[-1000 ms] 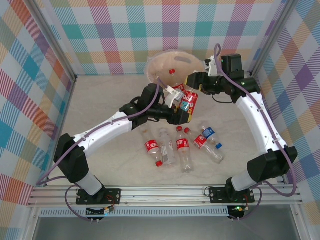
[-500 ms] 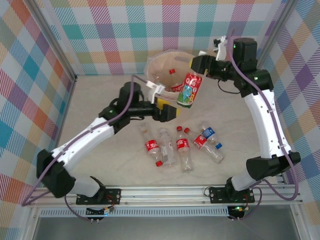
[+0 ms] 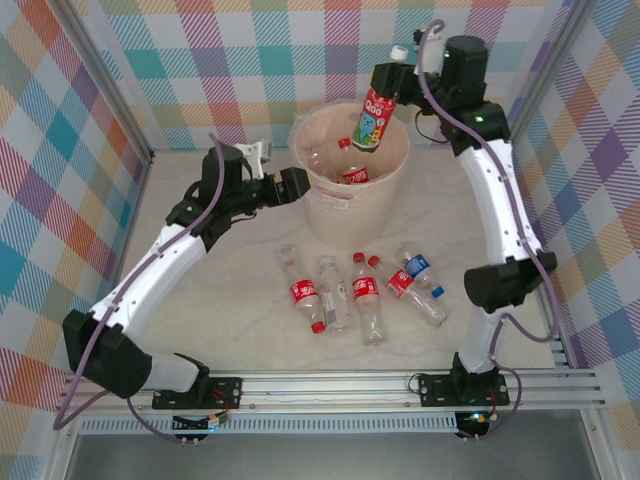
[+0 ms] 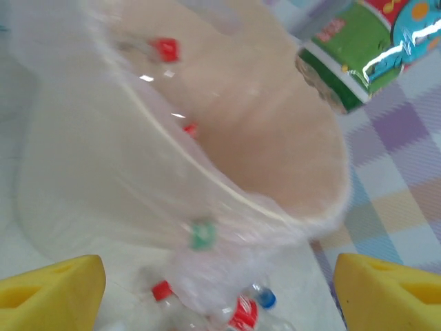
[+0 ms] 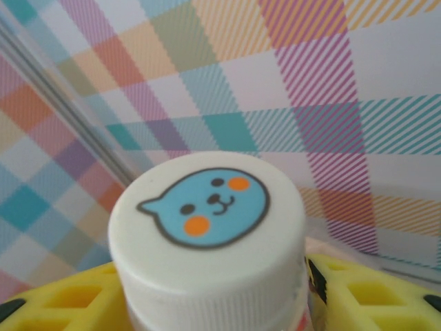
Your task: Put the plastic bottles in the bin
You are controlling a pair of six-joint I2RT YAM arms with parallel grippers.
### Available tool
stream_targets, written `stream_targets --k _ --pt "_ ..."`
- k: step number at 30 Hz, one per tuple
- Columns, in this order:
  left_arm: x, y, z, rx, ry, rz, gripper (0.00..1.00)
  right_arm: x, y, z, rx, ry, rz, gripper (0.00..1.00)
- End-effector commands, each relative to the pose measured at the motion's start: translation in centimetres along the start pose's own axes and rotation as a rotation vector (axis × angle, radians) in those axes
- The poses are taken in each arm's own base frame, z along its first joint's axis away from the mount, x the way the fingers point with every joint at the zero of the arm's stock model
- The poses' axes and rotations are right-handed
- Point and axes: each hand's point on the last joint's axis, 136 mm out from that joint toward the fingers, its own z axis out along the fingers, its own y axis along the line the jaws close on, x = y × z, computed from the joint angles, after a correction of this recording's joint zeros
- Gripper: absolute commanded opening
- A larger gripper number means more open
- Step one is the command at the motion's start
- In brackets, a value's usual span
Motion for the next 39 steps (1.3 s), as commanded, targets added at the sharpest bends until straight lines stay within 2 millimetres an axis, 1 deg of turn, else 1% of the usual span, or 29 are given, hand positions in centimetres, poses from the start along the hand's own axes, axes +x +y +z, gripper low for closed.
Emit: stream_targets --k 1,2,3,7,8,10,13,17,21,23,25,26,29,31,34,36,37,39 --pt "-2.1 1.1 0.2 -0.085 -0.067 -0.072 0.85 -0.2 -0.6 1.8 0.076 -0.016 -0.161 0.41" --pt "-2.5 1.3 0.6 -0.098 -0.077 -0.089 0.85 0.4 -1.1 2.4 0.097 0.003 -0.177 0.41" --pt "-2.8 1.6 0.9 -0.112 -0.082 -0.101 0.84 1.4 -1.7 3.2 0.116 0.033 -0.185 0.41" --pt "-2.8 3.1 2.1 -0.164 -0.085 -0.143 0.82 5.4 -3.6 5.3 0.158 0.145 -0.2 0.42" --pt "-2.7 3.3 2.4 -0.172 -0.083 -0.146 0.81 6.4 -3.8 5.7 0.162 0.171 -0.205 0.43" --pt "-2.4 3.9 3.0 -0.184 -0.068 -0.155 0.81 8.0 -4.1 6.3 0.159 0.206 -0.203 0.43" --pt "-2.2 4.1 3.6 -0.189 -0.049 -0.163 0.79 9.8 -4.6 6.7 0.163 0.257 -0.188 0.44" --pt "-1.9 4.6 3.8 -0.206 -0.042 -0.164 0.76 12.4 -5.6 7.0 0.18 0.327 -0.176 0.46" --pt "-1.3 5.0 3.9 -0.214 -0.029 -0.177 0.75 14.5 -6.2 7.3 0.183 0.373 -0.153 0.48" --pt "-1.0 5.2 3.8 -0.222 -0.027 -0.18 0.74 15.2 -6.2 7.3 0.178 0.391 -0.145 0.51" --pt "-0.8 5.4 3.5 -0.23 -0.03 -0.181 0.73 15.3 -6.1 7.3 0.174 0.399 -0.143 0.57" --pt "-0.9 5.5 3.4 -0.232 -0.032 -0.181 0.73 15.1 -6.1 7.1 0.174 0.397 -0.142 0.61" --pt "-0.7 5.4 3.2 -0.231 -0.032 -0.179 0.73 13.7 -5.2 6.4 0.161 0.381 -0.14 0.69" --pt "-0.7 5.4 3.1 -0.232 -0.031 -0.179 0.72 12.2 -4.3 5.8 0.147 0.358 -0.147 0.72" --pt "-0.6 5.4 3.1 -0.232 -0.029 -0.177 0.73 10.1 -3.3 4.6 0.141 0.323 -0.151 0.76" --pt "-0.5 5.5 3.1 -0.232 -0.027 -0.178 0.72 9.0 -2.7 3.9 0.136 0.302 -0.151 0.76" --pt "-0.5 5.4 3.1 -0.23 -0.028 -0.177 0.72 8.7 -2.7 3.7 0.137 0.294 -0.147 0.76" --pt "-0.4 5.5 3.1 -0.233 -0.027 -0.177 0.73 8.8 -2.5 3.5 0.135 0.301 -0.14 0.73"
